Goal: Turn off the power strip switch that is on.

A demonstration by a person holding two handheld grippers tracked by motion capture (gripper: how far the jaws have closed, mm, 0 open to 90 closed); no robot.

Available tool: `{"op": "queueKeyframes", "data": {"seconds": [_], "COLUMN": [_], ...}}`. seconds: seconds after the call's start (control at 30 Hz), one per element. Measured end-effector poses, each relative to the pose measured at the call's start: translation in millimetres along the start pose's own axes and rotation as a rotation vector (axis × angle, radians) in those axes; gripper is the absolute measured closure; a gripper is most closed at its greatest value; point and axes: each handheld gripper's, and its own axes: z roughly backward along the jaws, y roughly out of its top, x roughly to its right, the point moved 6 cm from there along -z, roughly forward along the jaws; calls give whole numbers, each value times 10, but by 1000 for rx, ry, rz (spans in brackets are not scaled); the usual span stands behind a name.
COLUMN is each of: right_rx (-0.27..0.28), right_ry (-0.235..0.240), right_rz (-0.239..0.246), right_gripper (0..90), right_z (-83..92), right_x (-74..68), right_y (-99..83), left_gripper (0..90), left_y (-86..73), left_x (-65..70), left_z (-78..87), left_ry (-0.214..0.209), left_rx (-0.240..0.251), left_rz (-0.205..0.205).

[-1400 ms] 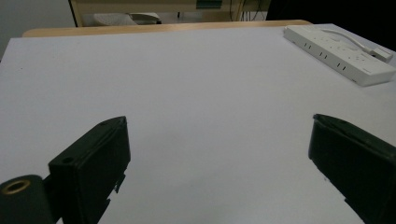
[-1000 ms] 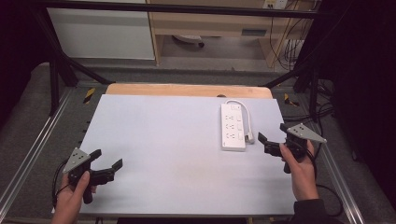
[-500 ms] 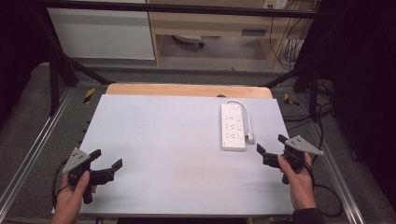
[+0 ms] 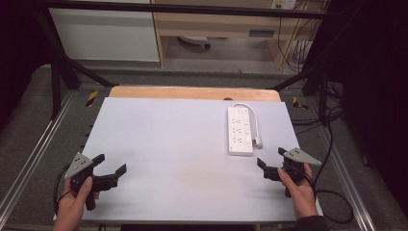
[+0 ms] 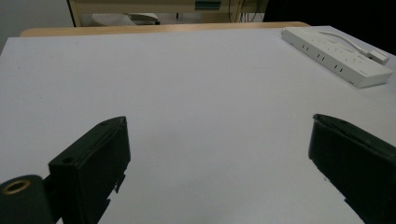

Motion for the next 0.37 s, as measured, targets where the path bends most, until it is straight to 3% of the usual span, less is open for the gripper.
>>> {"op": "queueKeyframes", "data": {"seconds": [0.27,0.37], "right_rx": [-90,-103], "right_ry": [62,63], "right_rz": [53,74], "right_gripper": [36,35], "right_z": [-230,-267], "right_x": [-273,-324], "right_y": [-105,-104], "left_gripper": [54,53], "left_y": [6,7], "left_x": [9,15], "left_z": [0,0], "left_ry": [-2,2], "left_rx": [-1,1], "left_rz": [-8,-13]}}
